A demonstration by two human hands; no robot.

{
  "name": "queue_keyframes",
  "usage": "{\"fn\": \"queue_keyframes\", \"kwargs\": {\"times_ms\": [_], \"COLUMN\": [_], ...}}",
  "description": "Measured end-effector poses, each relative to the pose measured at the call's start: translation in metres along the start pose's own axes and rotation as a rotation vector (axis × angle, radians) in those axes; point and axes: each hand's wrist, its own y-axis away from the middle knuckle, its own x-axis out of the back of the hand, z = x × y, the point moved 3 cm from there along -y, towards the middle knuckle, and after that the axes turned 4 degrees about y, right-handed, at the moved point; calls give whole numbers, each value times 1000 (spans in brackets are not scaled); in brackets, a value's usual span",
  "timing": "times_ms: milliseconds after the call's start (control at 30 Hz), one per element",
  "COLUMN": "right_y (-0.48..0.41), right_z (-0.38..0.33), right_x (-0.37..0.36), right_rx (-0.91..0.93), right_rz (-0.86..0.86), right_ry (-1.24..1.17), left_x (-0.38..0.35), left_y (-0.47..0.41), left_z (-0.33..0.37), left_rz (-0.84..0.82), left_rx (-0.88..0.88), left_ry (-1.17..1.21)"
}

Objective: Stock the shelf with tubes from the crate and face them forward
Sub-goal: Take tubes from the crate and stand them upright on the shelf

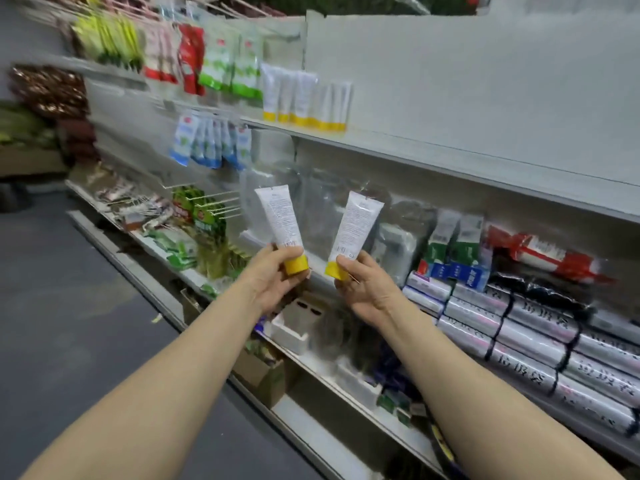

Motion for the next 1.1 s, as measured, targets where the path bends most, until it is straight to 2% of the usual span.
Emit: {"fn": "queue_keyframes", "kwargs": {"times_ms": [300, 500, 667, 867, 1000, 1100], "right_y": [-173, -283, -343, -383, -405, -418], "right_z": [-86, -158, -193, -196, -190, -184], "right_x": [-104, -145, -147, -144, -143, -152], "right_rx": [205, 333, 414, 455, 466, 459], "right_rz": [-130, -27, 163, 494, 769, 908], "right_ry": [-29, 81, 188, 400, 694, 867], "left_x": [-15, -38, -45, -62, -62, -55], "left_y": [-168, -282, -355, -417, -443, -460], "left_z": [145, 233, 266, 276, 282, 286], "left_rz": [-124, -89, -40, -55, -117, -151], "left_rx": [-265, -384, -464, -577, -613, -656], "left_ry": [-152, -357, -507, -716, -913, -995]}}
